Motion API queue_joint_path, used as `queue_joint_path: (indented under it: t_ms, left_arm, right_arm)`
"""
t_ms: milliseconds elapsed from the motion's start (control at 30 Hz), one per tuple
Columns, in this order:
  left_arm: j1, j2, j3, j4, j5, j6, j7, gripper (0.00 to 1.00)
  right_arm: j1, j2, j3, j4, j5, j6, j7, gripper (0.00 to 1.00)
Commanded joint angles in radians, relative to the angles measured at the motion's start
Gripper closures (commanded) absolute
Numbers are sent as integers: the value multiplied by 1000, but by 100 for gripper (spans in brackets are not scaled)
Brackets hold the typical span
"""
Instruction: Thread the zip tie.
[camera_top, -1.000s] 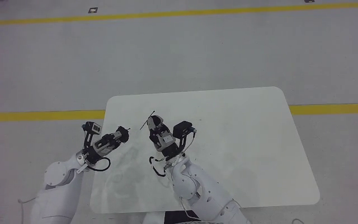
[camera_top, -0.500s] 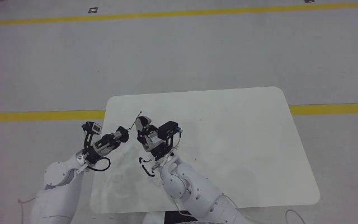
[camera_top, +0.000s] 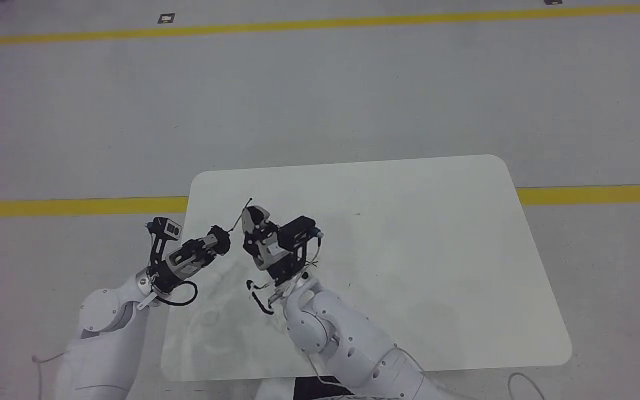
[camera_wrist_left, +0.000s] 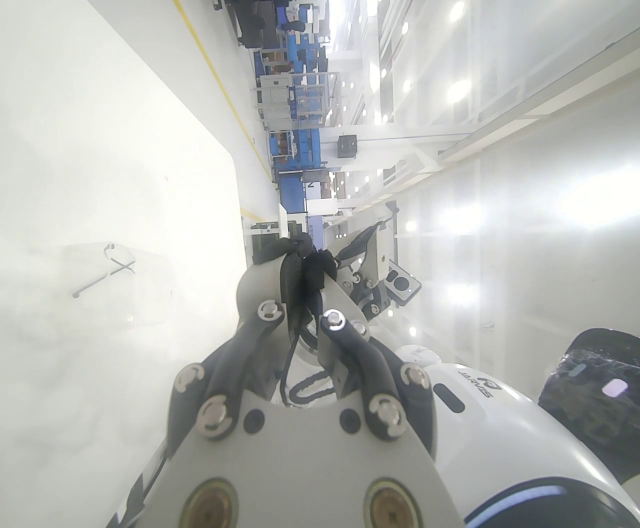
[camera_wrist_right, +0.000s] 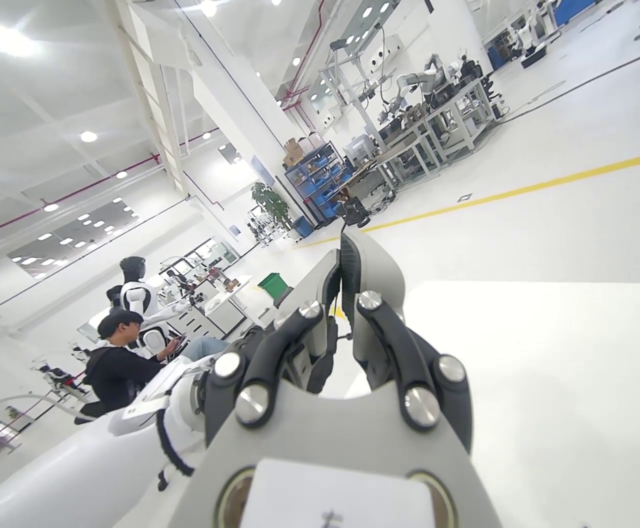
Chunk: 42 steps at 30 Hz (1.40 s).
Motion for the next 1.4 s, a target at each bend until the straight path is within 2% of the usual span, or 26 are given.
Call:
queue_joint_path:
  t_ms: [0, 833, 1367]
  left_arm:
    - [0, 0, 0, 0, 0, 0, 0, 100]
    - [0, 0, 0, 0, 0, 0, 0, 100]
    - [0, 0, 0, 0, 0, 0, 0, 100]
  right_arm:
    - [-1, -1, -1, 0, -5, 5, 0, 100]
    - [46, -21, -41, 72, 4, 86, -47, 100]
    - [55, -25, -52, 97, 7, 110, -60, 100]
